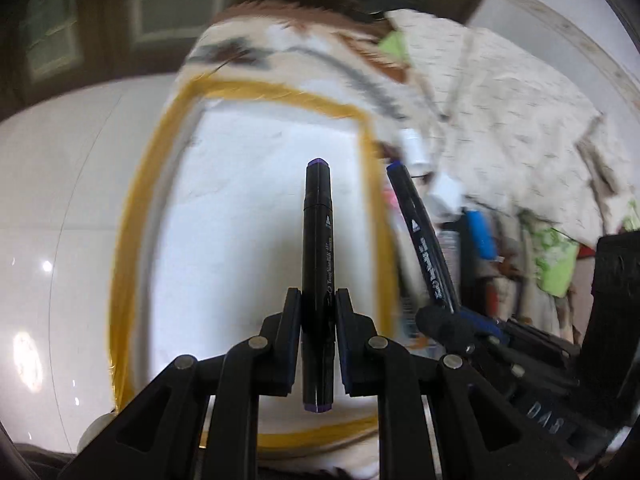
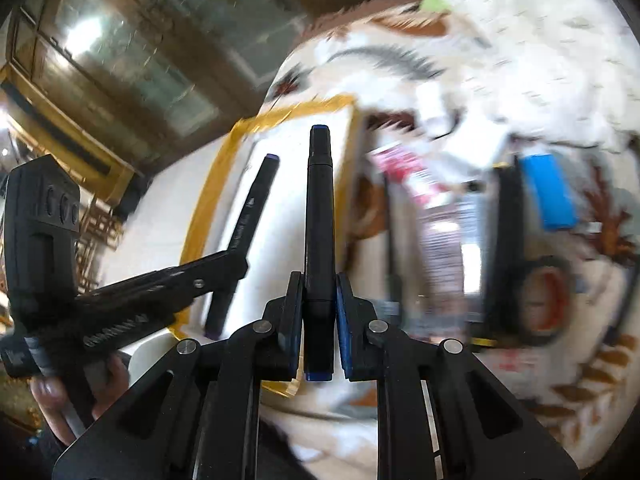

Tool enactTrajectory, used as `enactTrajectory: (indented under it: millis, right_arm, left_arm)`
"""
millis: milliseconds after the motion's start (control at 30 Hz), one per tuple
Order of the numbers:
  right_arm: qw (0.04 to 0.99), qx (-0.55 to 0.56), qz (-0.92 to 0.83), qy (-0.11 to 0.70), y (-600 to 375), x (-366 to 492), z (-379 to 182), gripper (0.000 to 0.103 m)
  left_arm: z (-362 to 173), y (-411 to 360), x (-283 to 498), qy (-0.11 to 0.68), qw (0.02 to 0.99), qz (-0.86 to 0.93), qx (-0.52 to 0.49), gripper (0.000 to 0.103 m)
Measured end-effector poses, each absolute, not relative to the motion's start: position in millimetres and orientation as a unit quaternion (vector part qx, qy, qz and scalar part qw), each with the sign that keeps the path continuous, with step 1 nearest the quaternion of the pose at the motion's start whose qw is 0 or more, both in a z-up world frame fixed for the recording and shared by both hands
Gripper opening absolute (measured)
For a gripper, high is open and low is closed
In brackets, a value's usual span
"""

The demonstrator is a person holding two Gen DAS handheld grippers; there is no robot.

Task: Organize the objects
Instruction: 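Carry both markers over the white tray and open both tools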

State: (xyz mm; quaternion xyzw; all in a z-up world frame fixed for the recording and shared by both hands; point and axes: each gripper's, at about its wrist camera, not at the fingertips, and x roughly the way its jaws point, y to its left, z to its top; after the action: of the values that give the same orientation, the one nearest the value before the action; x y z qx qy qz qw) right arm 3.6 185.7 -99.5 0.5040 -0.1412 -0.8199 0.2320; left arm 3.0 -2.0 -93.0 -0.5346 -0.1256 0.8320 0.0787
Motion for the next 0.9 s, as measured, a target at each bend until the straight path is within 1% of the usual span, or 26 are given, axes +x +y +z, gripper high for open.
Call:
enactTrajectory:
  millis: [33,133,200,367,467,633,733,800,833,867,900]
  right_arm:
    - [0.232,0.514,-0.816,-0.131,171,-1,-107,0.015]
    - [0.242,0.533,-0.801,-0.126,152,-2,-123,0.015]
    - [0.232,0.545,-0.796,-0.123,145,-7,-130,0.015]
    - [0.227,0.563,-0.787,-0.110,128,-18,-143,0.015]
    - [0.220,0.572,-0.785,-0.085,113,-17,-149,0.015]
    - [0.213,0.578,-0.784,-0.076,106,-17,-159,0.015]
    - [0.218,0.575,-0.784,-0.087,109,-18,-162,0.015]
    - [0.229,0.571,-0.782,-0.099,113,-18,-161,0.015]
    - [0.233,0.566,-0.784,-0.102,114,-17,-159,0.017]
    - [0.232,0.564,-0.786,-0.102,114,-15,-156,0.023]
    - [0.237,0.561,-0.786,-0.106,115,-14,-154,0.031]
  left_arm:
    - [-99,-8,0,-0.136,0.081,0.825,-0.542,0.015]
    - [-113,-14,2,-0.111,0.057,0.826,-0.550,0.015]
    - [-121,-21,0,-0.130,0.061,0.816,-0.560,0.015]
    - [-126,-21,-6,-0.128,0.053,0.810,-0.570,0.015]
    - [-133,-26,-8,-0.136,0.047,0.800,-0.582,0.015]
    - [-140,-34,-10,-0.162,0.044,0.791,-0.588,0.015]
    - [-137,-33,-6,-0.168,0.057,0.795,-0.581,0.016]
    - [-130,-38,0,-0.186,0.067,0.805,-0.560,0.017]
    - [-127,-39,2,-0.189,0.066,0.809,-0.552,0.017]
    - [-124,-40,3,-0.190,0.066,0.813,-0.546,0.019]
    - [-121,-42,5,-0.192,0.064,0.816,-0.541,0.020]
